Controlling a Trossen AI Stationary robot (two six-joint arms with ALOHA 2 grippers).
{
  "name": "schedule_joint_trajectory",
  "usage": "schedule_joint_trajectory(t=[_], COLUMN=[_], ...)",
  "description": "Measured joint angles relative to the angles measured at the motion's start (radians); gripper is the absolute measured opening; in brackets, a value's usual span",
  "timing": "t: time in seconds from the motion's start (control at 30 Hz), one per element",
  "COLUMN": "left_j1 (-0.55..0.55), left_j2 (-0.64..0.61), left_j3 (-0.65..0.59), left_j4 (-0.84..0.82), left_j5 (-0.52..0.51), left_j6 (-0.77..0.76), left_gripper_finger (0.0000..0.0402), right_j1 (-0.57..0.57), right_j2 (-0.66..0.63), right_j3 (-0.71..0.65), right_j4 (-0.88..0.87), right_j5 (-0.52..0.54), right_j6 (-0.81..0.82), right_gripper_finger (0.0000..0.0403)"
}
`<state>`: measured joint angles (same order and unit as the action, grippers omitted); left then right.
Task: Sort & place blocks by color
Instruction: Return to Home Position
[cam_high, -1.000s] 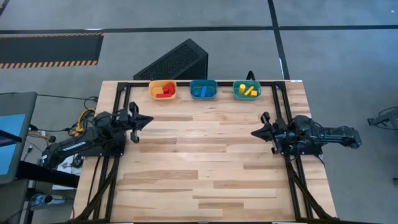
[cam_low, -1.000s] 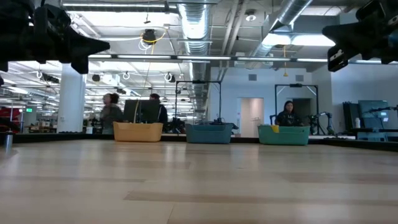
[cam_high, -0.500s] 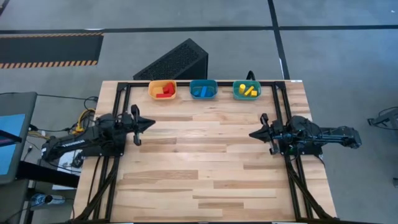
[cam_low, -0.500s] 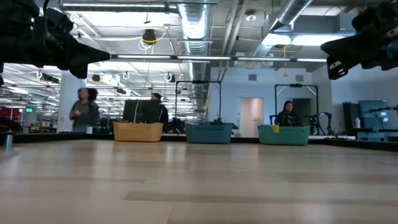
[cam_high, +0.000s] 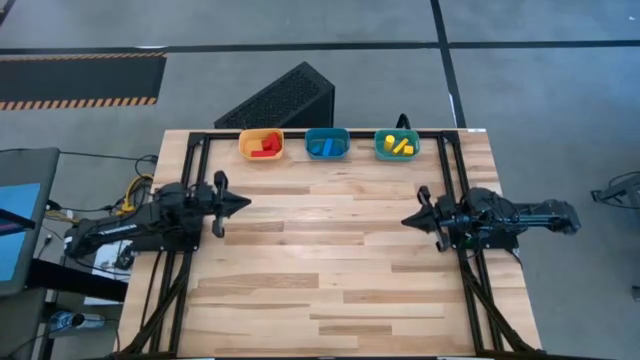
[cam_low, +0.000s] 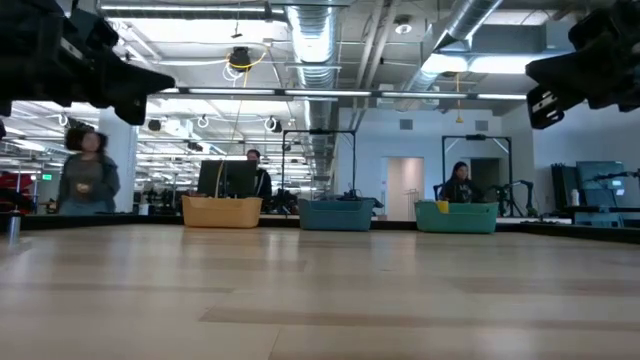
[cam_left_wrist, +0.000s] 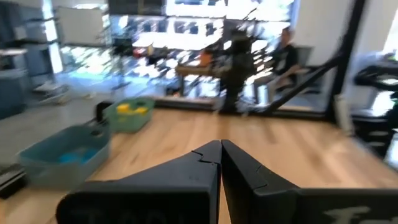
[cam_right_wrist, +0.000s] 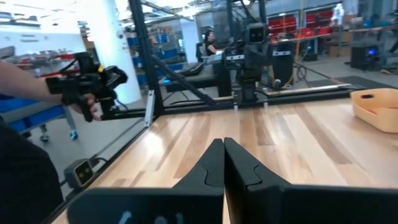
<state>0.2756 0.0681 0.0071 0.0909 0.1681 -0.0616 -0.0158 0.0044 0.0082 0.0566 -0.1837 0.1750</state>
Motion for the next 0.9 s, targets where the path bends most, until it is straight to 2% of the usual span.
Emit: schedule_joint_trajectory(t=[0.1, 0.2, 0.57, 0.9], left_j1=[-0.006, -0.015, -0.015, -0.015], left_j2=[-0.022, -0.037, -0.035, -0.035], left_j3=[-0.001, -0.001, -0.001, -0.001], left_j4=[0.007, -0.014, -0.061, -0.058], left_j5=[0.062, 0.063, -0.181, -0.193], left_j6=[-0.002, 0.023, -0.079, -0.073], left_gripper_finger=[0.0, 0.0, 0.0, 0.0], right_j1=[0.025, 0.03, 0.03, 0.03], right_j2=[0.0, 0.002, 0.002, 0.002], right_j3=[0.0, 0.0, 0.0, 0.0], right_j4=[-0.002, -0.014, -0.016, -0.017], right_j5=[0.0, 0.0, 0.001, 0.002], right_j6=[-0.02, -0.023, -0.024, -0.025], right_gripper_finger=[0.0012, 0.0013, 0.0013, 0.0013])
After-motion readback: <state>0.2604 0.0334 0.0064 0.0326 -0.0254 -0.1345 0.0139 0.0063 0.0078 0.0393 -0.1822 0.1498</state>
